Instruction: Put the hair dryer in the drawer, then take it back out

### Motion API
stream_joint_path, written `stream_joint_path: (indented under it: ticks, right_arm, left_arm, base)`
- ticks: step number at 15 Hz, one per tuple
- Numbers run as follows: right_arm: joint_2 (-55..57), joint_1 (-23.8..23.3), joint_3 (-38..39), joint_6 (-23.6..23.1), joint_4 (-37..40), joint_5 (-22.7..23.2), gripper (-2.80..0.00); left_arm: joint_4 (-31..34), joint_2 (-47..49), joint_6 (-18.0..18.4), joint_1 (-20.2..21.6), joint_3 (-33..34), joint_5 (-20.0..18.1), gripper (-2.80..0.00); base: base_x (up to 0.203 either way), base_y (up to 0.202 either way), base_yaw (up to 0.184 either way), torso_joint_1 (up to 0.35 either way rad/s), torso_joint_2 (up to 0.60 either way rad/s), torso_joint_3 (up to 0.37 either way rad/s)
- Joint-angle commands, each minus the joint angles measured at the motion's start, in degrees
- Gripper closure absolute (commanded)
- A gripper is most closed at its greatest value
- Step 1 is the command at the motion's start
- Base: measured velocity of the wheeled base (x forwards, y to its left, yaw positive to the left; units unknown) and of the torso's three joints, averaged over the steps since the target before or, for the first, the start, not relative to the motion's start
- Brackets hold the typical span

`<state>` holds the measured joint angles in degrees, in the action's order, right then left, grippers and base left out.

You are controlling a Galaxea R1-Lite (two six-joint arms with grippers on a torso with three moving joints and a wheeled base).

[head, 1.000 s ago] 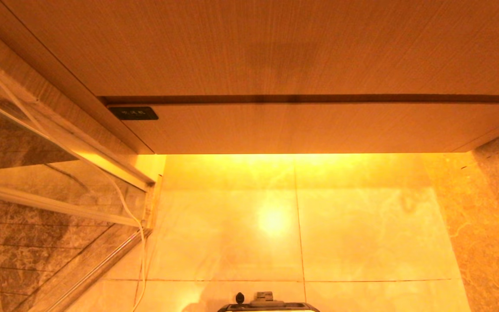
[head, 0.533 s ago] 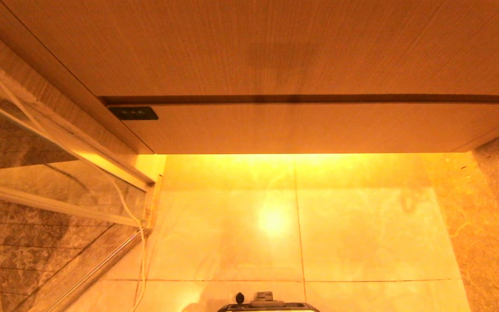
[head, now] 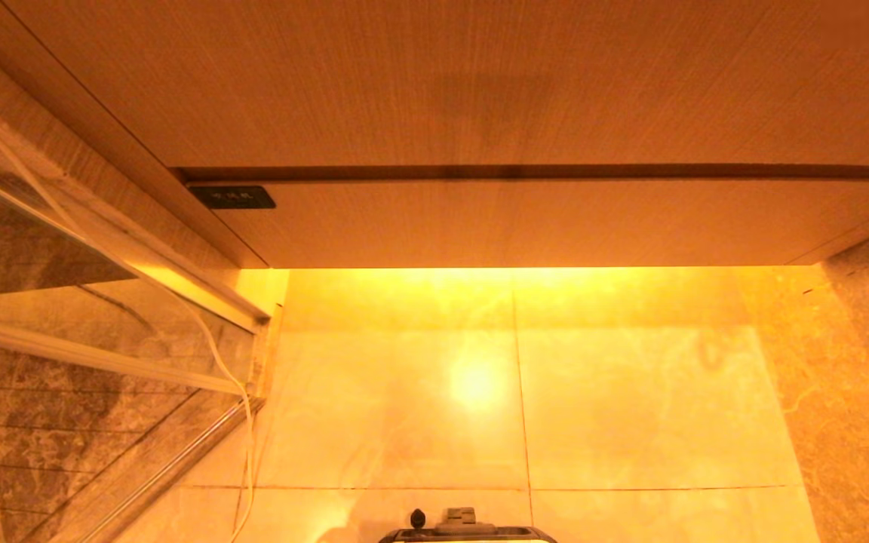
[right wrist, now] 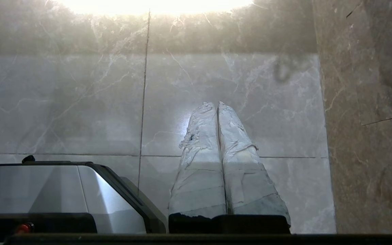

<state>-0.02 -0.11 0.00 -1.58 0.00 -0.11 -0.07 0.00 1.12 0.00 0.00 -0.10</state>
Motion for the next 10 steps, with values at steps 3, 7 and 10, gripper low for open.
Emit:
stream_joint_path:
  ticks: [3, 7, 10]
  right_arm:
    - [0.1, 0.0, 0.0, -0.3, -0.1, 0.2, 0.00]
    - [0.1, 0.0, 0.0, -0.3, 0.1, 0.1, 0.00]
    - [0.1, 0.0, 0.1, 0.1, 0.0, 0.0, 0.00]
  left_arm:
    - [0.0, 0.0, 0.0, 0.0, 0.1, 0.0, 0.00]
    - [0.0, 0.0, 0.0, 0.0, 0.1, 0.0, 0.00]
    - [0.0, 0.0, 0.0, 0.0, 0.1, 0.0, 0.00]
  base:
    - [0.000, 0.000, 0.000, 0.000, 0.00, 0.000]
    - [0.000, 0.000, 0.000, 0.000, 0.00, 0.000]
    - [0.000, 0.000, 0.000, 0.000, 0.00, 0.000]
